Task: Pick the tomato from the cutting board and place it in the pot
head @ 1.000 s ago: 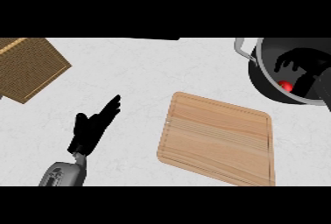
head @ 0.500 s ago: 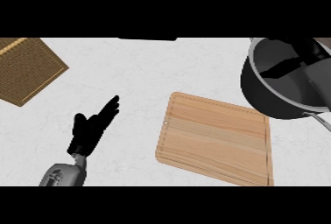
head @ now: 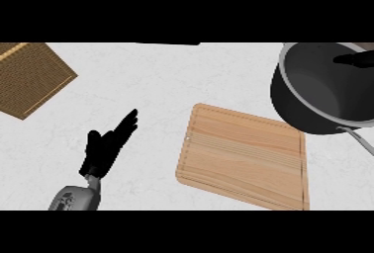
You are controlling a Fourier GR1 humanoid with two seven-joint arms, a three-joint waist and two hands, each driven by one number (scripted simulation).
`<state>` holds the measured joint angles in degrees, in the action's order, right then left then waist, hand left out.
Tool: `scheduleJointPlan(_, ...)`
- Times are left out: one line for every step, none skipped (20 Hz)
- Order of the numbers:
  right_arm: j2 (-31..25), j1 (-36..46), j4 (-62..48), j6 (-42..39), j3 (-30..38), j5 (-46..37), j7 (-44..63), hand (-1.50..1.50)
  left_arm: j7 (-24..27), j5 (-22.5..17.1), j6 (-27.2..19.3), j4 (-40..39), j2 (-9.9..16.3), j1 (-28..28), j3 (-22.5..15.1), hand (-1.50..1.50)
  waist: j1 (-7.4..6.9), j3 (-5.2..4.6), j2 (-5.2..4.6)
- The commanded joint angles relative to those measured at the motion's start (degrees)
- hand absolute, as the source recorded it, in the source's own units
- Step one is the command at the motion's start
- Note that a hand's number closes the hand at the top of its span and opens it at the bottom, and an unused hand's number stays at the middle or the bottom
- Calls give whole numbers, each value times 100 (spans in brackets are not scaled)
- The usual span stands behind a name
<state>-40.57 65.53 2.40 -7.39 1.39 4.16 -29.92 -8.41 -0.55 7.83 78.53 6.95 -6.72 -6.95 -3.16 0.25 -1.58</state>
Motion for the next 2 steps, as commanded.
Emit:
scheduleJointPlan(-591, -242, -32, -457, 436, 419, -166, -150, 155, -115, 168, 105, 185, 232, 127, 0, -22, 2, 4)
scheduleJointPlan(-559, -375, -28, -513, 452, 432, -277, -150, 117, -90, 219, 109, 221, 221, 91, 0, -52, 6, -15)
